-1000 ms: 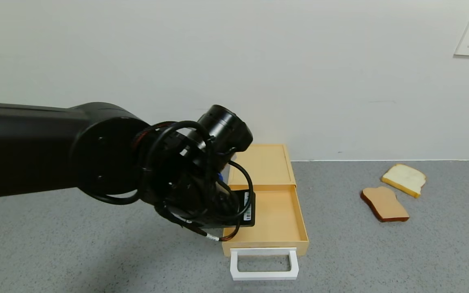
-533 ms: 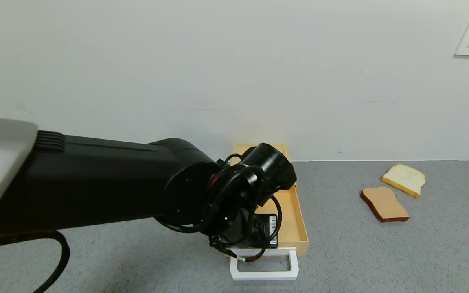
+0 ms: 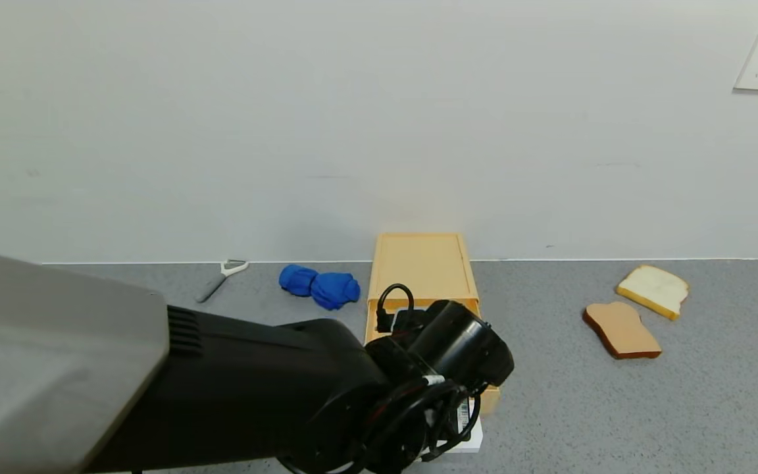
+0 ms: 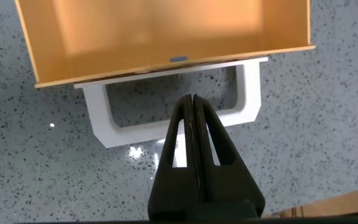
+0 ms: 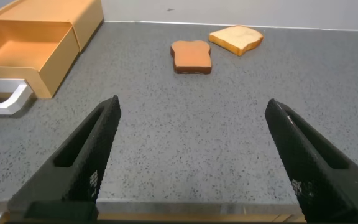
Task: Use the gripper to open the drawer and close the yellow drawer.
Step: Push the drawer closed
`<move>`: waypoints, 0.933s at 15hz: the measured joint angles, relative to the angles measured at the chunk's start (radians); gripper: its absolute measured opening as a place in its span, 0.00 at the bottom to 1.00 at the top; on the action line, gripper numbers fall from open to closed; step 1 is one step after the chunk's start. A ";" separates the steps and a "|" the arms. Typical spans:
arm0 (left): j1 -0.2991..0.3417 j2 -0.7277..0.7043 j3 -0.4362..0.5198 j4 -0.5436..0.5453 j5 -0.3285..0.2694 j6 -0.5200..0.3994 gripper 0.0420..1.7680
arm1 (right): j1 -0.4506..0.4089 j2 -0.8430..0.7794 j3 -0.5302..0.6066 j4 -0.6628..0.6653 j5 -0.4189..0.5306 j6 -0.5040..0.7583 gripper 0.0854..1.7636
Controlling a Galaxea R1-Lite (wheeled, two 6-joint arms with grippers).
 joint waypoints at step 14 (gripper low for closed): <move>-0.064 0.084 0.108 -0.191 0.217 -0.041 0.04 | 0.000 0.000 0.000 0.000 0.000 0.000 0.97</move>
